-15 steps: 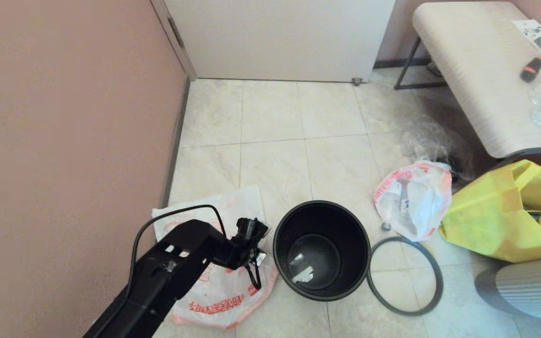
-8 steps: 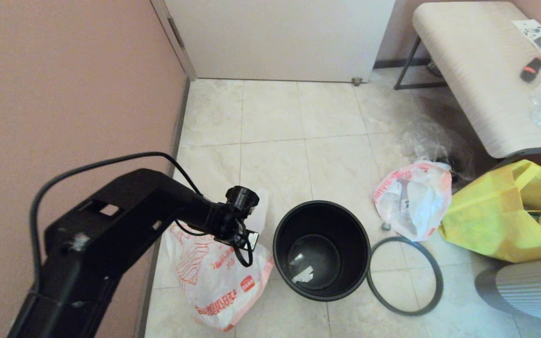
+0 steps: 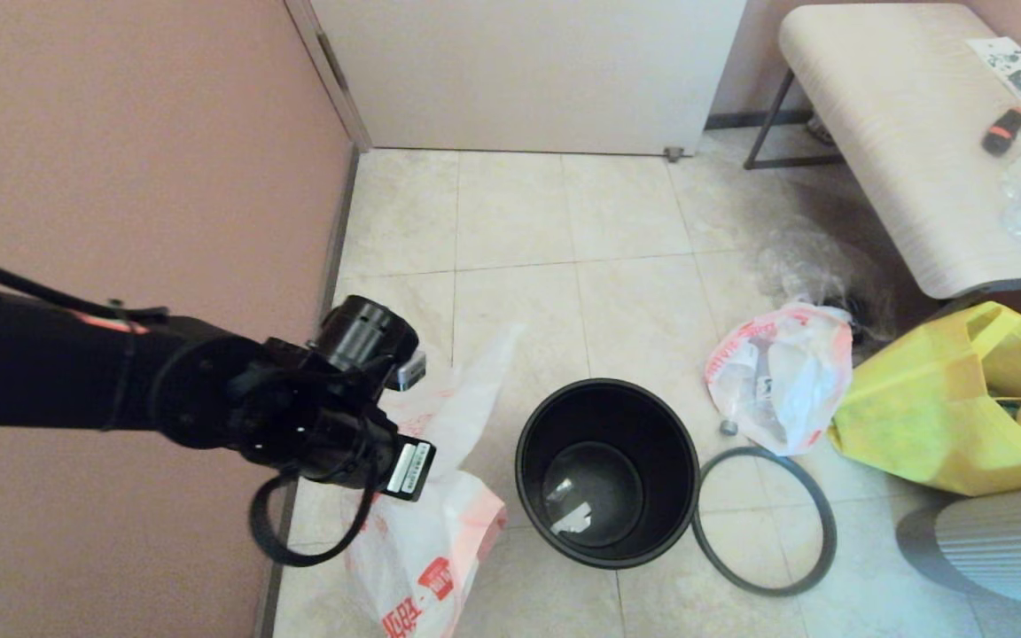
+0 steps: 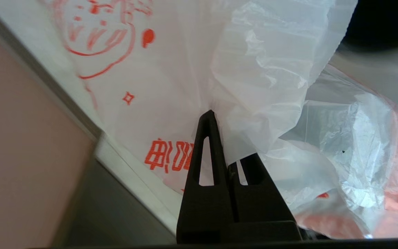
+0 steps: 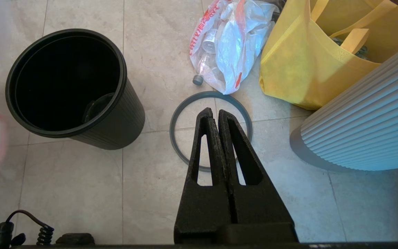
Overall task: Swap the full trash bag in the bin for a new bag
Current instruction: Pick up a new trash bag, then put the new garbage bag on the trash can
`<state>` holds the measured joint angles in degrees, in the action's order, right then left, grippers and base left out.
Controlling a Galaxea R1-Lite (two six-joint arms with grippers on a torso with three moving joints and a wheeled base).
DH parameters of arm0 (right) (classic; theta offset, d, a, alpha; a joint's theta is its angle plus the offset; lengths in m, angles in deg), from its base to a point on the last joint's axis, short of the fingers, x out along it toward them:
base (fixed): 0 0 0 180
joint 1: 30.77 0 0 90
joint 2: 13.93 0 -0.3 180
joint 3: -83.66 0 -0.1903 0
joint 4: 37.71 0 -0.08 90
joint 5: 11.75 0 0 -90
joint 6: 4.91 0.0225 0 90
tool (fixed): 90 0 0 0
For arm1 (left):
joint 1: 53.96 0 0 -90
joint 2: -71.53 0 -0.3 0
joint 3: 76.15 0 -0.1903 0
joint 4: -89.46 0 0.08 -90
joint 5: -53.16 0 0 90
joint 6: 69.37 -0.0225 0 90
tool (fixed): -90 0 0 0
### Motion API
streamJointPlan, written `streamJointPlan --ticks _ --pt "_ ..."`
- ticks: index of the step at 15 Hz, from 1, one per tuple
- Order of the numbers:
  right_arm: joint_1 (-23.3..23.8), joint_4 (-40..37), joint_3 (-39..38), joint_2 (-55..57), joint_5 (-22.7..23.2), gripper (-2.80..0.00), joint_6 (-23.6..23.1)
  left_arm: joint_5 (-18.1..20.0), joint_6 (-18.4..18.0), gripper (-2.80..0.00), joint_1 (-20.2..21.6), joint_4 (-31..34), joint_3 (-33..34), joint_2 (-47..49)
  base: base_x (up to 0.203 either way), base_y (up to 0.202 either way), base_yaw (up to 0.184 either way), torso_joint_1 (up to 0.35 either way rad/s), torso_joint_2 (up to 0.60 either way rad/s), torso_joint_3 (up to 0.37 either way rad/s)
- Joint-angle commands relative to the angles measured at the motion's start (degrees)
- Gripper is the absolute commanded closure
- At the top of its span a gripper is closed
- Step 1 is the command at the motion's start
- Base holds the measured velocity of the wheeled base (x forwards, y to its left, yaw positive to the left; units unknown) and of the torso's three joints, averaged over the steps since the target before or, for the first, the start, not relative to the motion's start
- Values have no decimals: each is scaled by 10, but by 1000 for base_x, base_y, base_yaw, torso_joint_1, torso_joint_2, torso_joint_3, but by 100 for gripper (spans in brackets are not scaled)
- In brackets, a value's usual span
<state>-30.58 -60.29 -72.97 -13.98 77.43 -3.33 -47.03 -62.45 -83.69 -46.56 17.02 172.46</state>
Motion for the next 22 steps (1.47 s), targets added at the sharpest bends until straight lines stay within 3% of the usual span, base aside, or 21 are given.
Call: streamJointPlan --ticks 1,6,10,13,14,17,22 --pt "0 0 -4 0 0 0 0 38 1 0 -9 57 6 -111 0 0 0 0 0 0" --pt "0 0 -4 0 0 0 0 151 -3 0 -37 206 -41 -223 0 0 0 0 0 0" --pt "0 0 -4 0 0 0 0 229 -1 0 -94 325 -150 -249 0 0 0 0 0 0" --pt "0 0 -4 0 0 0 0 337 0 0 -106 390 -248 -243 0 0 0 0 0 0" --pt "0 0 -4 0 0 0 0 378 -1 0 -106 402 -268 -234 0 0 0 0 0 0" --pt "0 0 -4 0 0 0 0 444 3 0 -106 411 -298 -227 0 0 0 0 0 0" --pt "0 0 -4 0 0 0 0 514 21 0 -70 412 -289 -156 0 0 0 0 0 0"
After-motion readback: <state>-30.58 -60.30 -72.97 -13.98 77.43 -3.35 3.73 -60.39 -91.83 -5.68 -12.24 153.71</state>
